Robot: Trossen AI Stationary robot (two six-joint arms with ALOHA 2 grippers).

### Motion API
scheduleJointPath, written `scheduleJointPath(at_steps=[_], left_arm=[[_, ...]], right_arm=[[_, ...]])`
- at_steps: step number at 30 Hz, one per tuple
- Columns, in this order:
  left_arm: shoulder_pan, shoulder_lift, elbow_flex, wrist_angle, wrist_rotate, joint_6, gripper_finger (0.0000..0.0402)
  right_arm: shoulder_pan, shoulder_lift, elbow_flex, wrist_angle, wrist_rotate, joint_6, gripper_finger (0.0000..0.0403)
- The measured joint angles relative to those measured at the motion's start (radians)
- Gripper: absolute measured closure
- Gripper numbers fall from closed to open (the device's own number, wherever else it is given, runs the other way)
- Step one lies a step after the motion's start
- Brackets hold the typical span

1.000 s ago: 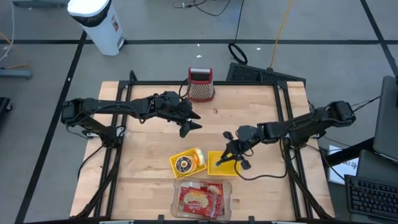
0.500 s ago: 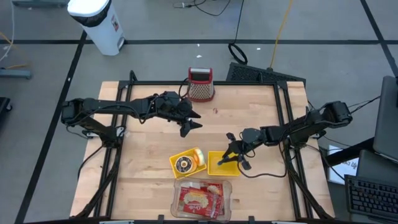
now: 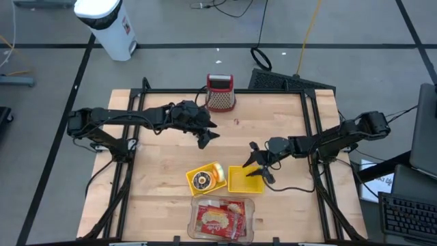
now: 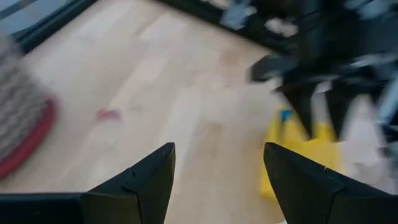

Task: Pick & Place Food Item
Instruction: Put the brown food coloring bottle into the right yellow bin

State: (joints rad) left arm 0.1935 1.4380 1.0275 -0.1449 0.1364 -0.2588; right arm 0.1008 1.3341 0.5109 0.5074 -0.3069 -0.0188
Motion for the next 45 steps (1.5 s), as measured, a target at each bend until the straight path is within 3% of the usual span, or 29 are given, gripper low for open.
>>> scheduleJointPath(at_steps=[5,10,21,26,39,45], left_arm=[[0.023,0.000,-0.001,-0.118,-0.075,0.002,0.0153],[0.023,0.000,-0.038,-0.119,-0.105,0.042,0.0153],[0.082,-0.001,-0.269,0.051,-0.183,0.073,0.0153],[0.133,-0.001,-0.354,0.043,-0.322,0.038,0.0153],[0.192,-0.001,-0.474,0.147,-0.217,0.040,0.0153],[0.192,-0.001,-0.488,0.153,-0.288,0.056,0.0153]], right_arm=[[-0.040,-0.075,0.000,-0.003,0.000,0.000,0.0231],[-0.078,-0.146,0.000,-0.012,0.000,0.000,0.0234],[-0.152,-0.175,0.000,-0.019,0.000,-0.048,0.0238],[-0.168,-0.175,0.000,-0.019,0.000,-0.047,0.0241],[-0.168,-0.175,0.000,-0.018,-0.001,-0.054,0.0243],[-0.167,-0.175,0.000,-0.018,-0.001,-0.054,0.0245]])
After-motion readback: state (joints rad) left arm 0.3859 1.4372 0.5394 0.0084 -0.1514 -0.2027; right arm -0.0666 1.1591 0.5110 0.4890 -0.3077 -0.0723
